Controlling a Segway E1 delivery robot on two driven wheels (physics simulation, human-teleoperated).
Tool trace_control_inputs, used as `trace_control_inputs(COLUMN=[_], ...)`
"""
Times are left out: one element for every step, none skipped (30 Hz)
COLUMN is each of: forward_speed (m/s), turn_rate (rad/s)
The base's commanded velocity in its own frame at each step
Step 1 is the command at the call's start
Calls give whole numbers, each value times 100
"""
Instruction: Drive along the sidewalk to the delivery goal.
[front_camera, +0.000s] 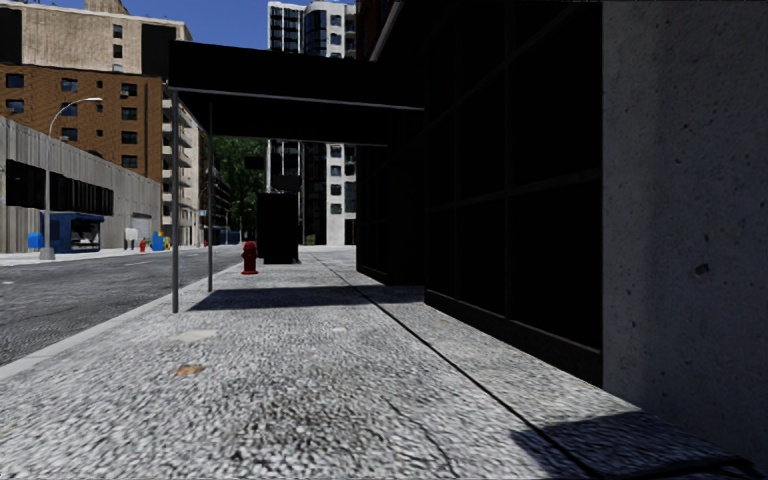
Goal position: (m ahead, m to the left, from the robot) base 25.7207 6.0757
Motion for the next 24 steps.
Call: trace_control_inputs(forward_speed=[200,200,200,200,200,200,200,200,200,200,200,200,200,200,200,200,200,200,200,200,200,200,200,200], turn_rate=[68,68,68,66,66,57,0,0,0,0,0,0,0,0,0,0,0,0,0,0,0,0,0,0])
